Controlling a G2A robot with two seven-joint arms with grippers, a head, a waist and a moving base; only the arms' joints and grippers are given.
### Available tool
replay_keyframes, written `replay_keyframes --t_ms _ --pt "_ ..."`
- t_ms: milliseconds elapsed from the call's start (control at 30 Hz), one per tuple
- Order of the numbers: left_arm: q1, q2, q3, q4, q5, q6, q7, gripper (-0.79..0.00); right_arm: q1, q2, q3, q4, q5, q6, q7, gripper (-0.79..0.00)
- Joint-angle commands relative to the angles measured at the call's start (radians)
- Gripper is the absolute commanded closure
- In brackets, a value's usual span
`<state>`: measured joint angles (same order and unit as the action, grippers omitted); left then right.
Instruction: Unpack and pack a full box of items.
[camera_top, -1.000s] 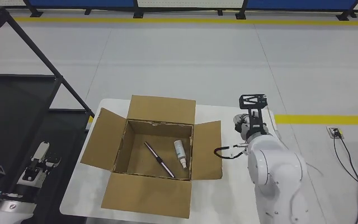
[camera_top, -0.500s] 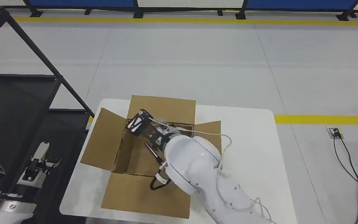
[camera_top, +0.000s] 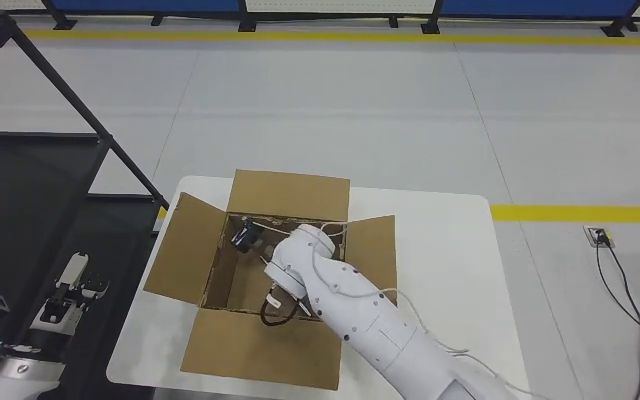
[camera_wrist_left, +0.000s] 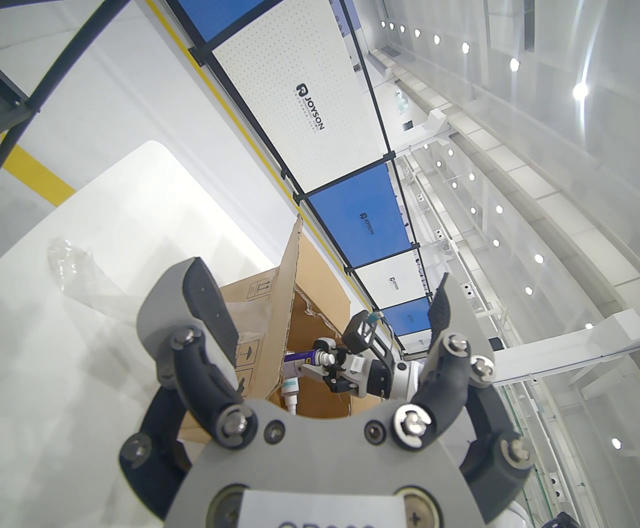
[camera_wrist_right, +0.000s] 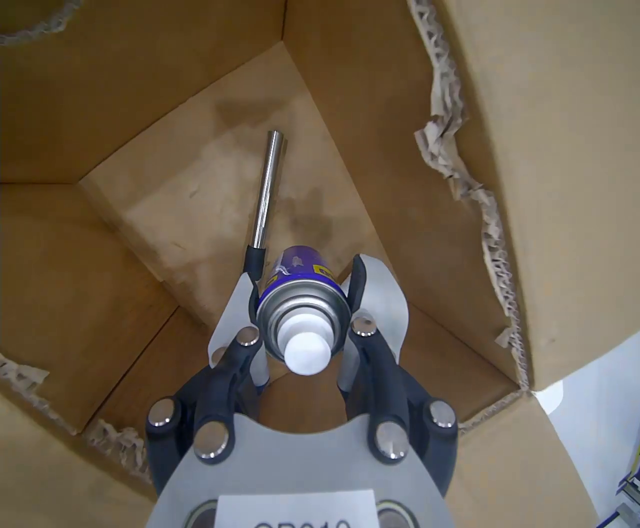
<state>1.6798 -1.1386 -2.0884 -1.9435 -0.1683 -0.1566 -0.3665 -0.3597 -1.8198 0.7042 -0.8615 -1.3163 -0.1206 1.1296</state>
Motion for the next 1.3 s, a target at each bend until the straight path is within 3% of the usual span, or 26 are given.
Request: replay_keyframes --t_ms 0,100,133,167,267,667,800,867,1067,1167,1267 --pt "0.0 0.0 0.0 0.0 0.0 0.0 0.0 -0.785 0.01 -0.009 -0.001 0.052 0.017 -0.007 -0.023 0.0" --pt "0.0 0.0 0.0 0.0 0.0 0.0 0.0 -0.785 0.022 -0.019 -0.001 0.115 0.033 -0.017 -0.063 0.0" --pt "0.0 0.0 0.0 0.0 0.0 0.0 0.0 -0.785 0.026 -0.022 -0.002 0.132 0.036 -0.02 -0.072 -0.046" --pt "0.0 0.0 0.0 0.0 0.0 0.0 0.0 -0.785 0.029 -0.026 -0.003 0.147 0.041 -0.025 -0.081 -0.197" --pt "0.0 0.0 0.0 0.0 0.0 0.0 0.0 -0.785 0.036 -0.036 -0.008 0.184 0.047 -0.032 -0.103 -0.28" --pt "0.0 0.0 0.0 0.0 0.0 0.0 0.0 -0.785 0.031 -0.053 -0.017 0.186 0.023 -0.02 -0.104 -0.363" --pt "0.0 0.0 0.0 0.0 0.0 0.0 0.0 -0.785 0.019 -0.049 -0.008 0.163 0.008 -0.016 -0.097 -0.391" --pt "0.0 0.0 0.0 0.0 0.0 0.0 0.0 -0.785 0.012 -0.046 -0.003 0.15 -0.001 -0.014 -0.092 -0.483" --pt "0.0 0.0 0.0 0.0 0.0 0.0 0.0 -0.785 -0.012 -0.034 0.023 0.094 -0.021 -0.012 -0.078 -0.613" --pt "0.0 0.0 0.0 0.002 0.001 0.002 0.002 -0.785 -0.038 -0.02 0.052 0.007 -0.028 -0.01 -0.078 -0.757" --pt "-0.011 0.001 0.011 0.022 0.055 0.009 0.015 -0.785 -0.099 0.006 0.102 -0.14 -0.056 0.016 -0.067 -0.785"
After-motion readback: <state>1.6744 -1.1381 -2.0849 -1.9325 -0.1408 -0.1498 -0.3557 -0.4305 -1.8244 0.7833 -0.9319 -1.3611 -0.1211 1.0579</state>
